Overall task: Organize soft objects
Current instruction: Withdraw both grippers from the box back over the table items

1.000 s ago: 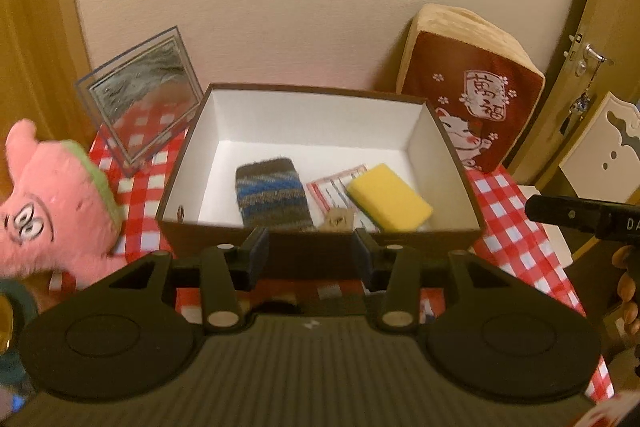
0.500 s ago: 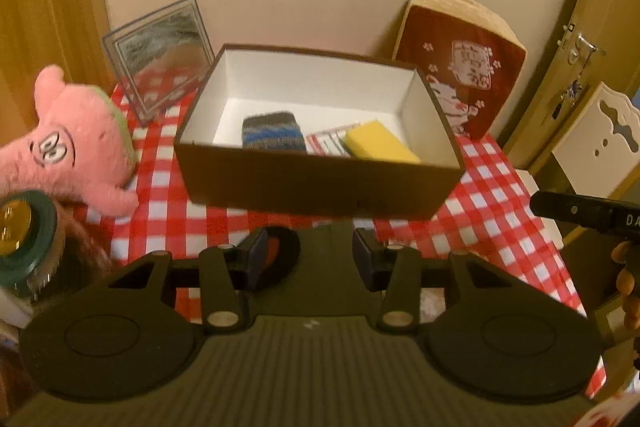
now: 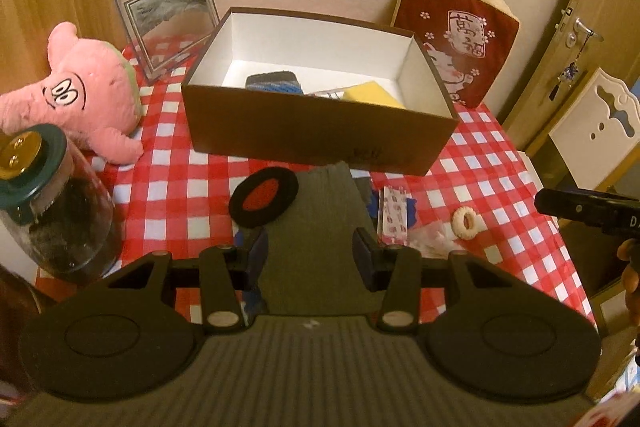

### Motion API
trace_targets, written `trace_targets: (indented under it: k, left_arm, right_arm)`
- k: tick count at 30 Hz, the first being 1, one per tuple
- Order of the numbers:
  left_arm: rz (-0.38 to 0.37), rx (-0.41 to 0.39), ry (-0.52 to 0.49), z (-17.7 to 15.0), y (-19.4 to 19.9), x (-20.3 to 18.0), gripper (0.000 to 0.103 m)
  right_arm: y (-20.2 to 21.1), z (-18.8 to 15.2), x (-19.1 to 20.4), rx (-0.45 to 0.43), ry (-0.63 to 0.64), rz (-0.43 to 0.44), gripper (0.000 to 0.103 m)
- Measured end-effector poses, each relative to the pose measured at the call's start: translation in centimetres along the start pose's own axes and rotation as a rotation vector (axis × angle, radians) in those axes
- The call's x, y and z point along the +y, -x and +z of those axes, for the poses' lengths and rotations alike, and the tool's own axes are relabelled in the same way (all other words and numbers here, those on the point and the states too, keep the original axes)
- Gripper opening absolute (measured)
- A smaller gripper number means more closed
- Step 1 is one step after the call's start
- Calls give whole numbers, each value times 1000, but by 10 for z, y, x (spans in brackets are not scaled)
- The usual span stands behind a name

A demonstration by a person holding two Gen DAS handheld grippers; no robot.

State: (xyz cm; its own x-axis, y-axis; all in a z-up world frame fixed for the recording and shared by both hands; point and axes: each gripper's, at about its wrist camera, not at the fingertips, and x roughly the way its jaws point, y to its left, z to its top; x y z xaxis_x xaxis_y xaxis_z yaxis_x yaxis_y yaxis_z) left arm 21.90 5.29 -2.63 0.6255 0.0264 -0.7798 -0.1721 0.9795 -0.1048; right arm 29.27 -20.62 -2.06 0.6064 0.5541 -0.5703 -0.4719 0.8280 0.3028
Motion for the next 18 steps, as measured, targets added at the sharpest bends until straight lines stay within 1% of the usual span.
trace_targets:
  k: [4,6,12,18]
  left_arm:
    - [9,6,2,-9,1,1,43]
    - [7,16,8,-13,0,2,43]
    - [17,48,19,-27,-5,3,43]
    - [29,70,23,-36,-11,1,43]
  right_arm:
    - [-1,-8,3,18,16,-13,95]
    - [-3,-14,2,38,13,-9,95]
    - [-10,-29,-2,81,15,-35,93]
    - [-16,-37,-5,106,17,-47,85]
